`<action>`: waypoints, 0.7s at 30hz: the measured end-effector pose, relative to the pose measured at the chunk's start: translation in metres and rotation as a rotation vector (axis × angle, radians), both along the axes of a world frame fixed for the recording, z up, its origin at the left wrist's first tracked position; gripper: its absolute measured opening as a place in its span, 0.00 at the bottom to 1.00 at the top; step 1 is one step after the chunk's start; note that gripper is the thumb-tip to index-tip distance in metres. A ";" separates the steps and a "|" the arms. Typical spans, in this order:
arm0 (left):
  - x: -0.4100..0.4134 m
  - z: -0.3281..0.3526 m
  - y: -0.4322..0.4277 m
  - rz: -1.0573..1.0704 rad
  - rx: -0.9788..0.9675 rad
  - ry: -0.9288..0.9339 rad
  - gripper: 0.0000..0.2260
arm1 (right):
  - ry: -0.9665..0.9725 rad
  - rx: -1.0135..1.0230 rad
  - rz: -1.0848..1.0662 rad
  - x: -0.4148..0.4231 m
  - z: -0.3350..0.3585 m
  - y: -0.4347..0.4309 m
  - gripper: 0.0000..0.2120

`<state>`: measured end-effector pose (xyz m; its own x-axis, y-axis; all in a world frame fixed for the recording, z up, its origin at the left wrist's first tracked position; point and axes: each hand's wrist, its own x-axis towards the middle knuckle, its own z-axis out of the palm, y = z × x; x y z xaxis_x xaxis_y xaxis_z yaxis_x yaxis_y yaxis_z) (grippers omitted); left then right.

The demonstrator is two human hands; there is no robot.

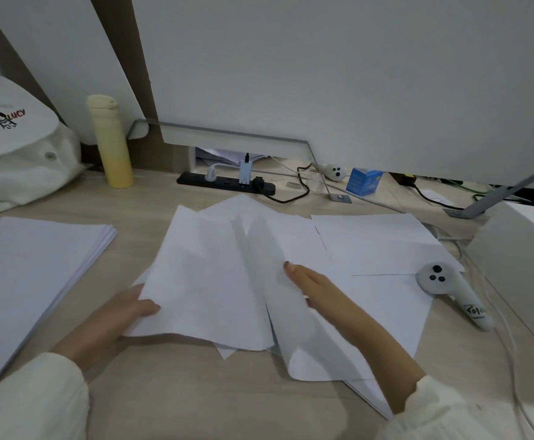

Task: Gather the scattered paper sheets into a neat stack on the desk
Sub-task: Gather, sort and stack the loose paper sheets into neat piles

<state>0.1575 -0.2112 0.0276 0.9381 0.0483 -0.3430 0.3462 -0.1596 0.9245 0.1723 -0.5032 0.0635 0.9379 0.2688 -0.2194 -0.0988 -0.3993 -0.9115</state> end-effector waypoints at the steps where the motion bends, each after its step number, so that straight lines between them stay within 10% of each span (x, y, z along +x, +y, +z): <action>1: 0.001 0.003 0.007 0.091 0.065 -0.048 0.16 | 0.004 0.002 -0.049 0.003 -0.002 -0.012 0.21; 10: -0.006 0.059 0.010 0.402 -0.055 -0.339 0.12 | -0.101 -0.756 -0.065 0.000 -0.048 -0.054 0.33; 17: 0.002 0.067 -0.036 0.270 -0.200 -0.300 0.13 | 0.073 -0.243 -0.584 0.017 -0.032 -0.076 0.27; 21: 0.010 0.051 -0.059 0.200 -0.206 -0.256 0.11 | 0.194 0.069 -0.538 0.011 -0.024 -0.089 0.22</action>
<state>0.1671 -0.2704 0.0786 0.9736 0.1940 -0.1206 0.1057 0.0856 0.9907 0.1831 -0.5922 0.0399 0.8909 -0.2153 -0.3999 -0.4395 -0.1868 -0.8786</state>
